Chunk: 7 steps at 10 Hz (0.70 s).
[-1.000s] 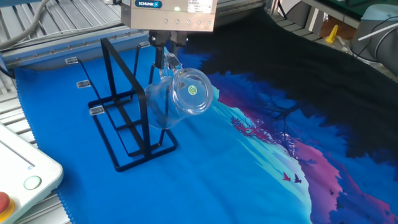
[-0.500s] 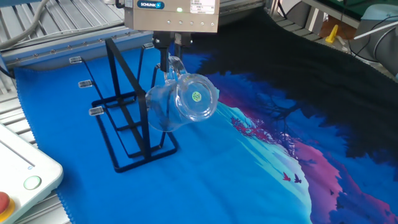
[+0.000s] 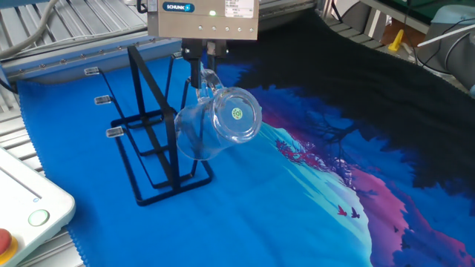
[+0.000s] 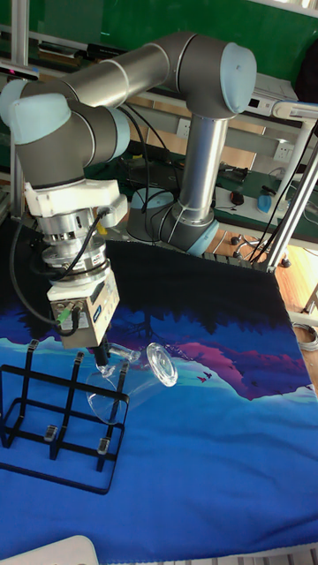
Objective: Put the cup on the cup rack
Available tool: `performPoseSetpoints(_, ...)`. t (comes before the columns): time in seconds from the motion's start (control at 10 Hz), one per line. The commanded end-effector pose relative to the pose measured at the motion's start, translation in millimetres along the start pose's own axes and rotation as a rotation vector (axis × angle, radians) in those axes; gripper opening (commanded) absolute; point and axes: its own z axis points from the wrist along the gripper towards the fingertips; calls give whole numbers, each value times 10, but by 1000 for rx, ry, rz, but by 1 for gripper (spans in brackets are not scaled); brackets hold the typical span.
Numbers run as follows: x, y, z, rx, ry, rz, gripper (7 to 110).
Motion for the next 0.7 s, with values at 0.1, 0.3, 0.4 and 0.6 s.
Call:
performPoseSetpoints(0.1, 258, -55, 13, 20, 76, -23, 7)
performPoseSetpoints(0.3, 343, -48, 24, 14, 108, -44, 7)
performPoseSetpoints(0.4, 369, -39, 38, 8, 118, -47, 7)
performPoseSetpoints(0.6, 444, -73, 55, 17, 151, -70, 7)
